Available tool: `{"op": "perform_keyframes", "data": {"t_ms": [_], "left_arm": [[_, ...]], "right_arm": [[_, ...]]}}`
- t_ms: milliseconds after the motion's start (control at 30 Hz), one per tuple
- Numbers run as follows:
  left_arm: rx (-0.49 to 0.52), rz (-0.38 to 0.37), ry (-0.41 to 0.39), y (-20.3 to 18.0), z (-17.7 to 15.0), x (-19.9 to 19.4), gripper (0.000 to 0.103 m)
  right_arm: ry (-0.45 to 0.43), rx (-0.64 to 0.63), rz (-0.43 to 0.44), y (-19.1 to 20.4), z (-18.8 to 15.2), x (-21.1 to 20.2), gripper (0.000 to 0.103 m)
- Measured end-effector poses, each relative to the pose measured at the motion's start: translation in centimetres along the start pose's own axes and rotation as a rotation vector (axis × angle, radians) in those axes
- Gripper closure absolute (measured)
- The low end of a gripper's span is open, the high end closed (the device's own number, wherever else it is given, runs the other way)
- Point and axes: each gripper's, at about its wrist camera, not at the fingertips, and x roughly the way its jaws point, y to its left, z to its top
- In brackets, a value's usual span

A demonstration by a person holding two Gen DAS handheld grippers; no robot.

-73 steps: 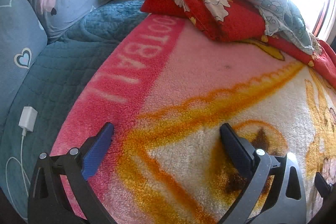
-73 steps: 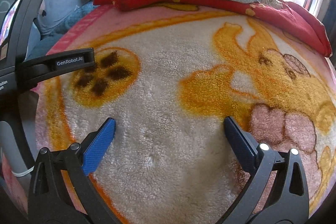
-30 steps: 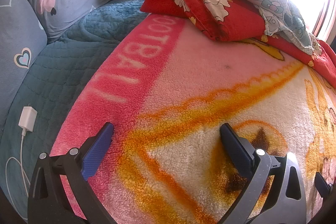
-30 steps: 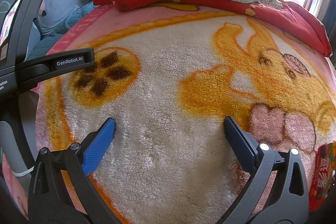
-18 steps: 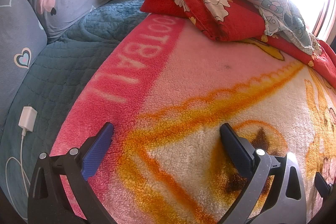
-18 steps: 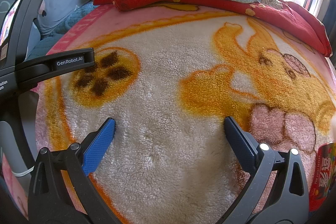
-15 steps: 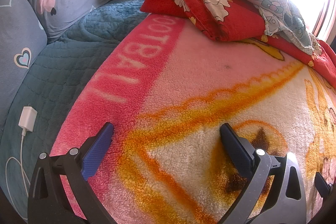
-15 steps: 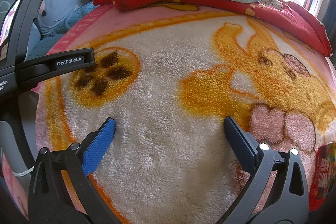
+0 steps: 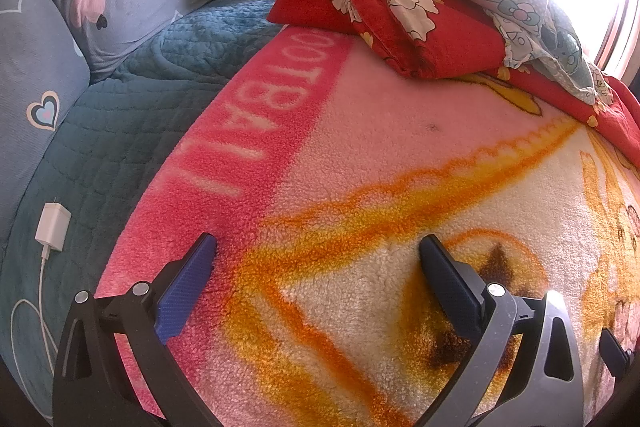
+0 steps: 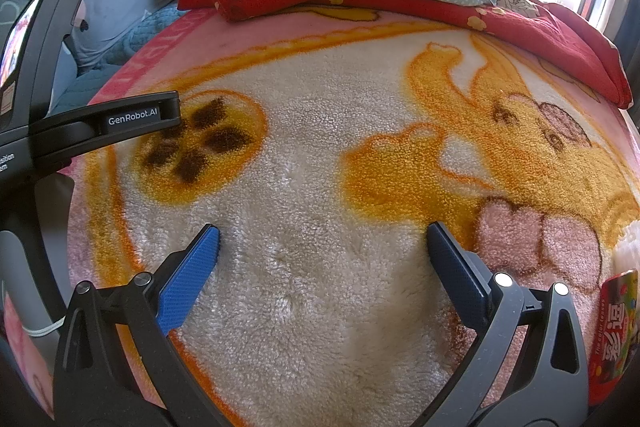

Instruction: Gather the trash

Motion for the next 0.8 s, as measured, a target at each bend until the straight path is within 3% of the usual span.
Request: {"op": "perform_keyframes", "data": {"t_ms": [800], "left_arm": [[0.0,0.0,0.0,0.01,0.06,-0.17,0.005]], "right_arm": [[0.0,0.0,0.0,-0.01,0.0,0.0,0.009]]}}
